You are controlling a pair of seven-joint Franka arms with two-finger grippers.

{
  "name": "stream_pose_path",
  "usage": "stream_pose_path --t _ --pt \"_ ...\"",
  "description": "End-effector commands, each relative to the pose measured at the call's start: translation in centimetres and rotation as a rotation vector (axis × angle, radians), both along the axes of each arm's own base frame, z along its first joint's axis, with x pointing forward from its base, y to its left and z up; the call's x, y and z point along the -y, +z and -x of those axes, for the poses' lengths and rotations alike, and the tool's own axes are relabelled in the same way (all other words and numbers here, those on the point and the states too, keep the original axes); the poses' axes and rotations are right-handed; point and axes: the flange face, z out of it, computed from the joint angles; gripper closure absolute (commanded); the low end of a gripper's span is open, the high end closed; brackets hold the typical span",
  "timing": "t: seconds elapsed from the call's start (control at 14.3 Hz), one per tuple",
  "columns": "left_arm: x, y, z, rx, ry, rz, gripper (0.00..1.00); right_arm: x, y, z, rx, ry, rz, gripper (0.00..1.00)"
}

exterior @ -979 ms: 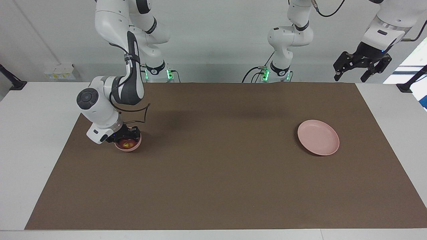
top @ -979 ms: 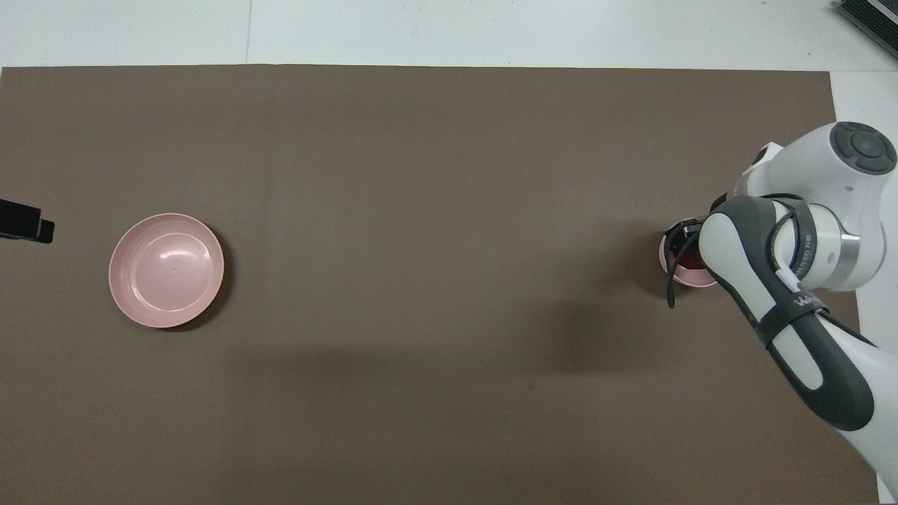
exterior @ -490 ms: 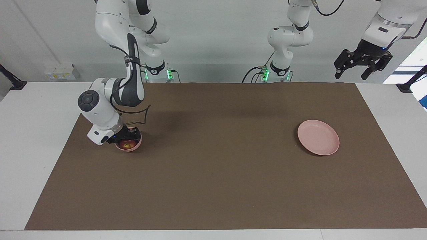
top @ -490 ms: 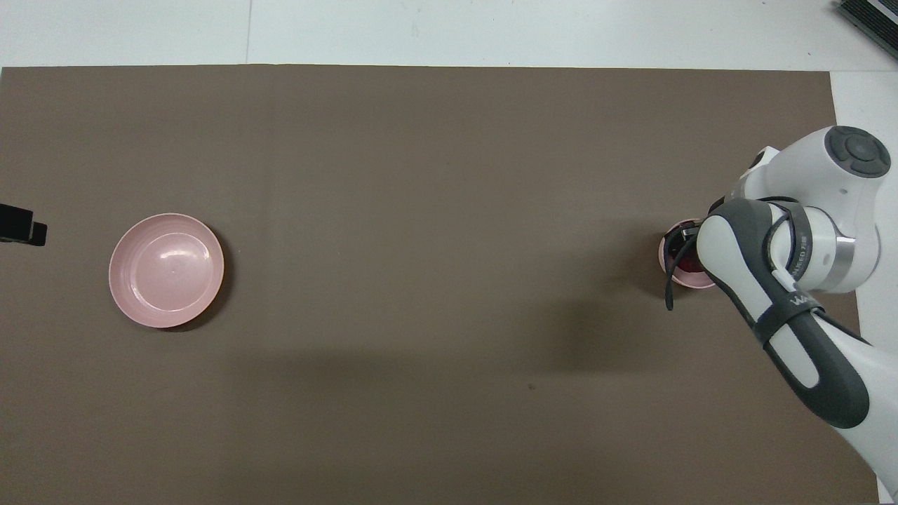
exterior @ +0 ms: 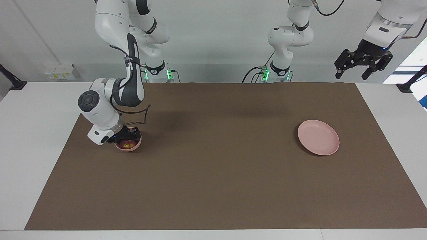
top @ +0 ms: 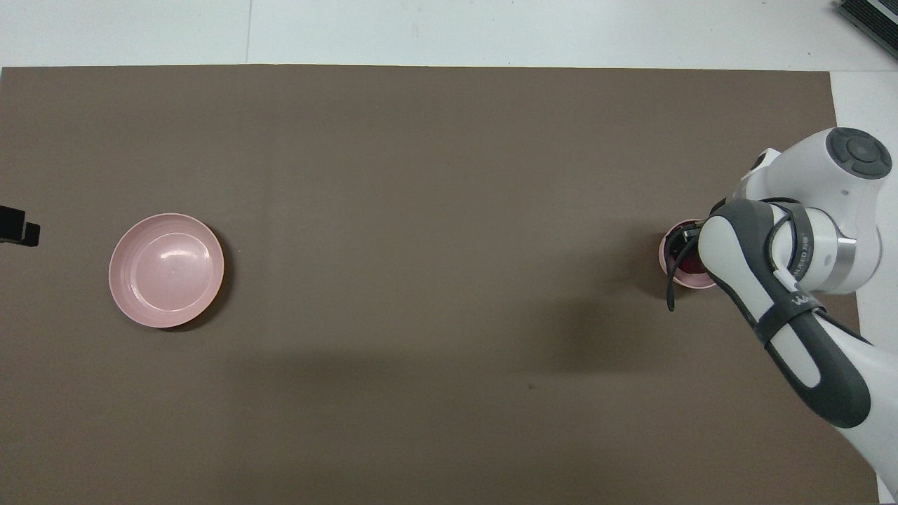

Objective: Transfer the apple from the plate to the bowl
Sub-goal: 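Lower the apple into the small pink bowl with the right gripper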

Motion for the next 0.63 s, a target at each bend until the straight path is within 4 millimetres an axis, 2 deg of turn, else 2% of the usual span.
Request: stream_pose_path --t 0.0,0.14,0.28,0.56 --pt "-0.1 0.1 0.8 -0.008 0.012 -0.011 0.00 0.4 0.3 0.3 -0.001 0.018 0.010 0.00" --pt "-0.1 0.1 0.8 -0.008 0.012 -0.011 0.00 0.4 0.4 0.3 -0.004 0.016 0.008 0.00" --pt "-0.2 0.1 0.8 -0.008 0.014 -0.011 0.00 0.1 1.4 0.2 0.009 0.013 0.008 0.00" --pt "-0.2 0.1 0.8 -0.008 0.014 -0.011 0.00 -0.8 6.0 0.5 0.059 -0.071 0.010 0.00"
